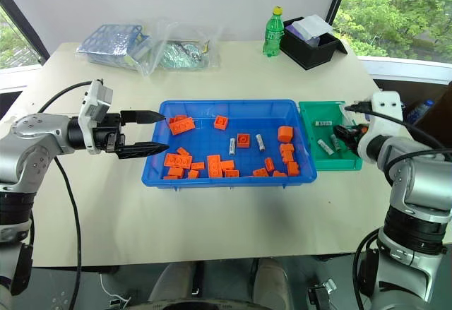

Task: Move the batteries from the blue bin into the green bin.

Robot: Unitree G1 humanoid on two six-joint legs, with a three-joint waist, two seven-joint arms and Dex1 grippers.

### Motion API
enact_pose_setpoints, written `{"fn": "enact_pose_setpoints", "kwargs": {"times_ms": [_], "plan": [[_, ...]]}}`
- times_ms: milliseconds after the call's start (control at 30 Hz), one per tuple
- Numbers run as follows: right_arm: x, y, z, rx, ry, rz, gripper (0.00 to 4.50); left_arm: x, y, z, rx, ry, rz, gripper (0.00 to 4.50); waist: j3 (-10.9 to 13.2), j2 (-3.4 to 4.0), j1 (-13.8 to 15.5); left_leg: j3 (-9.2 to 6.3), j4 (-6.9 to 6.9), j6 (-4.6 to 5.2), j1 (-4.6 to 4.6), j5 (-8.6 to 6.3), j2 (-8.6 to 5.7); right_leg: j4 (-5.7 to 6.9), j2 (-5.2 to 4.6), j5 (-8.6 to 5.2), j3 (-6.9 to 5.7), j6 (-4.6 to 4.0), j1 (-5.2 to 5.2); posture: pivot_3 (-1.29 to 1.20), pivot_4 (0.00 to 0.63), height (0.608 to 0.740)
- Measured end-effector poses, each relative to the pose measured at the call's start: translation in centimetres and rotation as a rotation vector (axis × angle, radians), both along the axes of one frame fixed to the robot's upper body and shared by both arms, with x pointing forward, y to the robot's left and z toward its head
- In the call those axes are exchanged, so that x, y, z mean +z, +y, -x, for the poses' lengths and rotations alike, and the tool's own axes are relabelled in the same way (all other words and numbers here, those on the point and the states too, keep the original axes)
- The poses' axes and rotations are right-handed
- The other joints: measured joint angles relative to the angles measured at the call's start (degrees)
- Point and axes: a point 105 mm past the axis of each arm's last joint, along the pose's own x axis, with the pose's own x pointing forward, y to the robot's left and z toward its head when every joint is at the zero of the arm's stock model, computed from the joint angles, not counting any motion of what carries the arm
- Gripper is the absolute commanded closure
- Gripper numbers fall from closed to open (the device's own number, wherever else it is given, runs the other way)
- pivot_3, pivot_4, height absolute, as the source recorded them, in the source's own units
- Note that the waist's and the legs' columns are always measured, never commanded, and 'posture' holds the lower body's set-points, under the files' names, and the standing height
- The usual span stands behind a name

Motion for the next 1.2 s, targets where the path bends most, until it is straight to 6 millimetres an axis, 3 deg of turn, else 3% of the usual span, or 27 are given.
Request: {"fn": "enact_pose_setpoints", "kwargs": {"times_ms": [67, 167, 233, 300, 600, 1067, 1133, 1200], "plan": [[0.5, 4.5, 0.1, 0.143, -0.012, -0.060, 1.98, 0.0, -0.1, 0.2, -0.017, 0.002, -0.003, 0.00, -0.02, -0.03, -0.25, -0.03, -0.03, 0.02, 0.02, -0.01, 0.04, 0.02, 0.04, 0.01, -0.04, -0.01, 0.00, 0.00, 0.150, 0.723], [-1.5, 10.6, 0.3, 0.314, 0.069, -0.156, 1.98, -0.1, -0.4, 0.4, -0.036, 0.004, -0.011, 0.00, 0.01, 0.01, -0.23, -0.10, -0.03, 0.03, 0.00, -0.01, 0.04, 0.08, 0.04, 0.04, -0.09, -0.06, -0.02, 0.00, 0.150, 0.723], [-2.9, 13.1, 0.2, 0.357, 0.130, -0.206, 1.98, -0.1, -0.5, 0.4, -0.042, 0.005, -0.014, 0.00, 0.05, 0.08, 0.26, -0.11, 0.07, 0.04, -0.18, 0.00, -0.02, 0.08, 0.01, 0.05, -0.08, -0.08, -0.09, 0.00, 0.150, 0.723], [-4.0, 14.4, -0.1, 0.358, 0.185, -0.240, 1.98, -0.2, -0.5, 0.4, -0.042, 0.007, -0.016, 0.00, 0.03, 0.05, 0.36, -0.18, 0.20, 0.05, -0.36, 0.01, -0.06, 0.06, 0.01, 0.12, -0.08, -0.17, -0.11, 0.00, 0.150, 0.723], [-8.2, 17.0, -1.6, 0.295, 0.401, -0.285, 1.98, -0.2, -0.8, 0.4, -0.048, -0.004, -0.029, 0.00, 0.01, 0.02, -0.03, -0.18, 0.19, 0.07, -0.42, 0.02, -0.08, 0.69, 0.03, 0.26, -0.03, -0.17, -0.15, 0.00, 0.150, 0.723], [-9.4, 19.2, -3.7, 0.340, 0.354, -0.230, 1.98, -0.2, -1.0, 0.9, -0.032, -0.014, -0.026, 0.00, -0.01, -0.01, -1.26, -0.27, 0.08, 0.07, -0.03, 0.02, -0.05, 0.69, 0.04, 0.06, -0.03, -0.05, -0.14, 0.00, 0.150, 0.723], [-9.5, 19.3, -3.9, 0.346, 0.343, -0.215, 2.49, -0.3, -0.9, 0.9, -0.024, -0.008, -0.025, 0.00, -0.02, -0.03, -1.23, -0.28, 0.08, 0.07, -0.01, 0.02, -0.05, 0.69, 0.04, 0.06, -0.03, -0.05, -0.12, 0.00, 0.150, 0.723], [-9.7, 19.3, -3.9, 0.347, 0.341, -0.205, 3.32, -0.1, -0.8, 0.9, -0.018, -0.010, -0.022, 0.00, -0.05, -0.07, -1.20, -0.27, 0.09, 0.07, 0.00, 0.02, -0.05, 0.69, 0.04, 0.06, -0.03, -0.05, -0.12, 0.00, 0.150, 0.723]]}}
